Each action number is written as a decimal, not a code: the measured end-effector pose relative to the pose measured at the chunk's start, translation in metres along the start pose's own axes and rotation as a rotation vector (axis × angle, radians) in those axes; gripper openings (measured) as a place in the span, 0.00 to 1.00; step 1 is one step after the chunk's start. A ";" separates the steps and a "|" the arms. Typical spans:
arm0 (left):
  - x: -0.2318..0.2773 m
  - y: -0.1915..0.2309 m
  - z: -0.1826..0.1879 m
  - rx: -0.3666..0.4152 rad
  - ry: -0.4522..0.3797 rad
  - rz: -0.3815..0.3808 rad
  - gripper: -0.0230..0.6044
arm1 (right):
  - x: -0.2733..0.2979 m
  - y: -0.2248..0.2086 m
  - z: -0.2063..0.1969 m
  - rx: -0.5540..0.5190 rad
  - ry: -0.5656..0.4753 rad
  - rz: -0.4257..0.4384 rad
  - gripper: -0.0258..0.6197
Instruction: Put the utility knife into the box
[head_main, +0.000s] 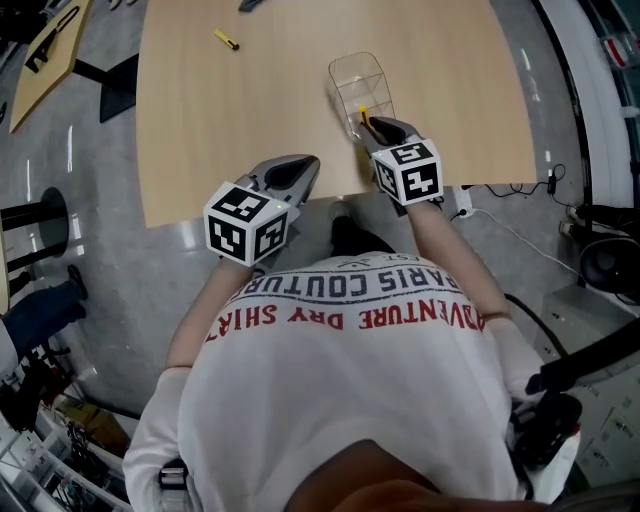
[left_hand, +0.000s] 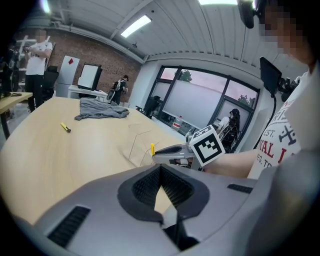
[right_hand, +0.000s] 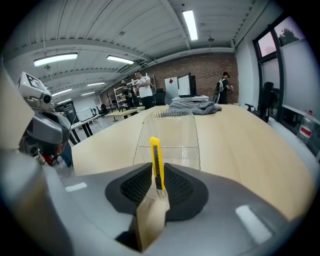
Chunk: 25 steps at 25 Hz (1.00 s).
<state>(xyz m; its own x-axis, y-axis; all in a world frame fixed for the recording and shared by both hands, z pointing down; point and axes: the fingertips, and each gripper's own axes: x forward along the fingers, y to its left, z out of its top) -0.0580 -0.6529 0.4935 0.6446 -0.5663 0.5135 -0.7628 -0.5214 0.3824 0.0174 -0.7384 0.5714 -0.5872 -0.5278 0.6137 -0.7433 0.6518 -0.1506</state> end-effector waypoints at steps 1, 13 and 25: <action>0.001 -0.001 0.000 -0.001 -0.001 -0.003 0.04 | 0.000 -0.001 0.000 0.003 -0.002 0.003 0.13; -0.080 -0.041 -0.002 0.028 -0.083 -0.059 0.04 | -0.099 0.082 0.039 -0.022 -0.164 0.095 0.13; -0.167 -0.160 -0.067 0.122 -0.169 -0.133 0.04 | -0.265 0.246 -0.019 -0.076 -0.245 0.310 0.11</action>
<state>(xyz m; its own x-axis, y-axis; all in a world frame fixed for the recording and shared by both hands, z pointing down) -0.0477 -0.4317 0.3983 0.7461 -0.5808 0.3255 -0.6655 -0.6661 0.3368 -0.0036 -0.4277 0.3864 -0.8459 -0.4077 0.3439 -0.4982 0.8343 -0.2363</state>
